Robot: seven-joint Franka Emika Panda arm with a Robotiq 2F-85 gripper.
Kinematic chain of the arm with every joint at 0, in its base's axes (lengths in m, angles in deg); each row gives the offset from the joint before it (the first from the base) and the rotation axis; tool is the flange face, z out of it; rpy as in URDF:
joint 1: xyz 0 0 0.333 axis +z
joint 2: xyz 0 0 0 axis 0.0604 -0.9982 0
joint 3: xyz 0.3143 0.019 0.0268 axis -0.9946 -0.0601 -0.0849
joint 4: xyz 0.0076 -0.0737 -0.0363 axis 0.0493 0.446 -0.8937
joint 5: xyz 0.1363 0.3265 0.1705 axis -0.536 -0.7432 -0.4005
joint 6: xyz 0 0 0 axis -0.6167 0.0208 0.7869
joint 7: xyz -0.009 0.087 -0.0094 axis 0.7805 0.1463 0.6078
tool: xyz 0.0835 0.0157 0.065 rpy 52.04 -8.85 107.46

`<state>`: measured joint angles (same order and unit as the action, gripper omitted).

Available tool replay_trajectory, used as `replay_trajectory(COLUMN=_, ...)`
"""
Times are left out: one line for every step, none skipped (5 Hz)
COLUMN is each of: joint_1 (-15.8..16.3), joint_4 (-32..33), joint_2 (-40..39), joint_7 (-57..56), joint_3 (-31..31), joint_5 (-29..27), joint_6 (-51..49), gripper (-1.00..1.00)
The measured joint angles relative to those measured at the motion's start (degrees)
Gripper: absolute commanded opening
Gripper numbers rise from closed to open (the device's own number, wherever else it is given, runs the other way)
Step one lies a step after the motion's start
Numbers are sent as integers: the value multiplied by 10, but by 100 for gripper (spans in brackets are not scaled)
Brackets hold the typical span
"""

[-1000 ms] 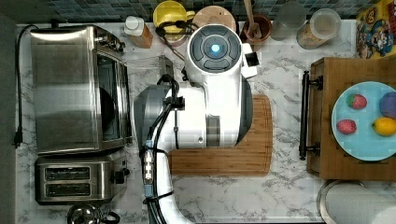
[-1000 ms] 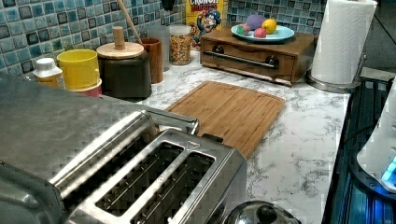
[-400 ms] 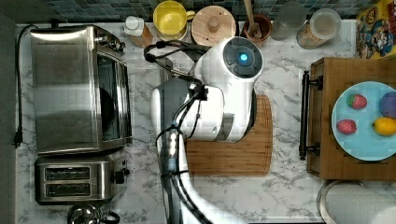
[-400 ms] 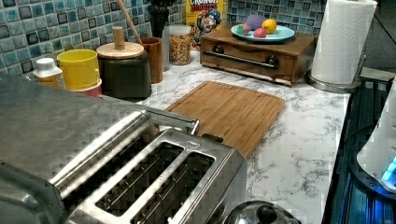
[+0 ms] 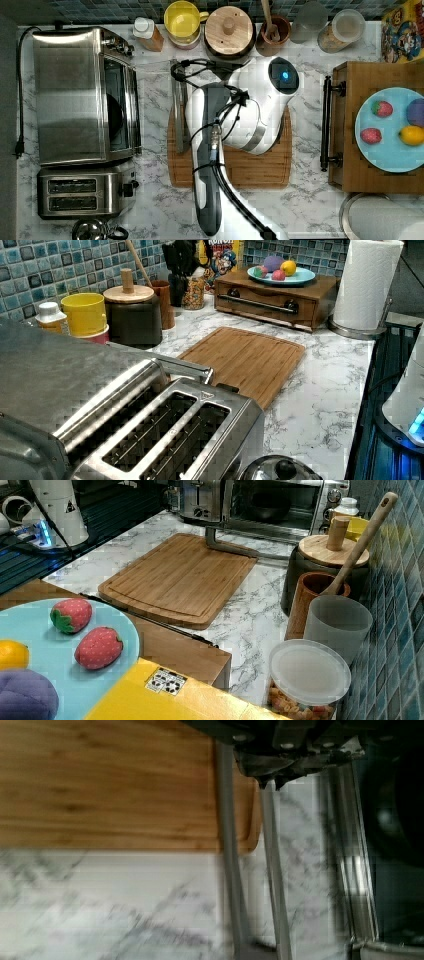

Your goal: Close the oven.

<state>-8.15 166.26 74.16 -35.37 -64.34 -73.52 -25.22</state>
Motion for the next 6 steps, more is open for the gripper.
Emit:
replay_trajectory(joint_1=-7, joint_4=39, joint_2=-5, joint_7=-43, joint_3=1, joint_5=-44, joint_6=22, gripper=-100)
replay_trajectory(joint_1=-12, joint_4=70, joint_2=-12, joint_7=-85, joint_3=3, joint_5=-104, joint_6=79, gripper=-100)
replay_trajectory(joint_1=-24, joint_4=77, joint_2=-31, joint_7=-136, joint_3=-6, joint_5=-185, joint_6=125, gripper=-100)
replay_trajectory(joint_1=-27, joint_4=78, joint_2=-57, joint_7=-219, joint_3=-7, joint_5=-211, joint_6=157, gripper=-100)
replay_trajectory(joint_1=-27, joint_4=83, joint_2=-76, joint_7=-279, joint_3=-7, joint_5=-213, joint_6=165, gripper=-100)
replay_trajectory(joint_1=-28, joint_4=99, joint_2=-80, joint_7=-328, joint_3=-12, joint_5=-243, joint_6=164, gripper=-100)
